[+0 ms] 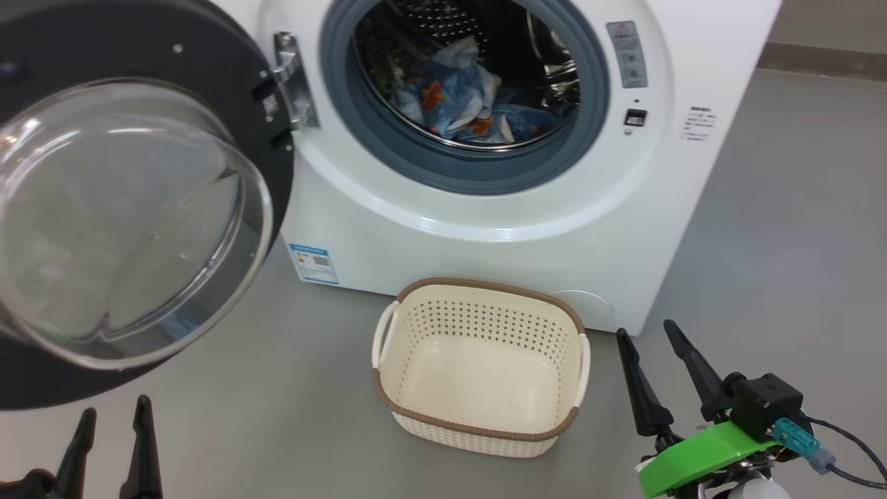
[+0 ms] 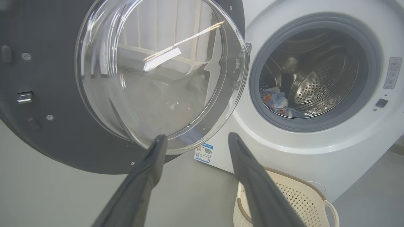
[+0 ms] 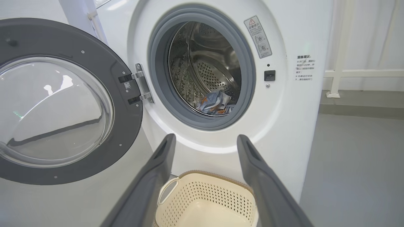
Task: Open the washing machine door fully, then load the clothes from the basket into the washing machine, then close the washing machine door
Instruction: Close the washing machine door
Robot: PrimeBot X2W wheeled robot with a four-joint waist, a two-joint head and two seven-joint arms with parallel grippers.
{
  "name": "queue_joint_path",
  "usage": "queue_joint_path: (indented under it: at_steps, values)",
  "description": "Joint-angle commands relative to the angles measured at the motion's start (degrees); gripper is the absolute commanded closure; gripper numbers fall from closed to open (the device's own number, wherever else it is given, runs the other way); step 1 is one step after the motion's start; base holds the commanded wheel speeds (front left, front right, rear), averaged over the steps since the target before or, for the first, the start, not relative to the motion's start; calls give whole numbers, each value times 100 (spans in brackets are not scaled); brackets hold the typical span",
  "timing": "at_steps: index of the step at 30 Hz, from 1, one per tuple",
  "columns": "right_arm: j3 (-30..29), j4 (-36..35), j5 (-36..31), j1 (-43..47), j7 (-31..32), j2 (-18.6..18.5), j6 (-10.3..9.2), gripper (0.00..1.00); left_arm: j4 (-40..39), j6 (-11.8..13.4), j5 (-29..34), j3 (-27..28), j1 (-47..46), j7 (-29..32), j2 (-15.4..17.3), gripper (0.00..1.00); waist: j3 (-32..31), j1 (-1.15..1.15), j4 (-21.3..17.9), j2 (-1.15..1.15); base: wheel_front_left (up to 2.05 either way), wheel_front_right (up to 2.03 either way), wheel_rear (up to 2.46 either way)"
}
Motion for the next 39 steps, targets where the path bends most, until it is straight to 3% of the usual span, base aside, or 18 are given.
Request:
queue_joint_path:
  at_steps: [1, 22, 39]
  values:
    - [192, -99, 40, -197, -27, -14, 9, 0, -63, 5, 60, 254, -319, -36, 95, 0, -34, 0, 233, 0, 0, 0, 0]
    - [354, 57, 22, -264, -27, -14, 9, 0, 256, -12, 100, 329, -471, -36, 25, 0, -17, 0, 967, 0, 0, 0, 0]
    - [371, 91, 66, -228, -27, -14, 9, 0, 156, -16, 97, 386, -550, -36, 82, 0, -71, 0, 1077, 0, 0, 0, 0]
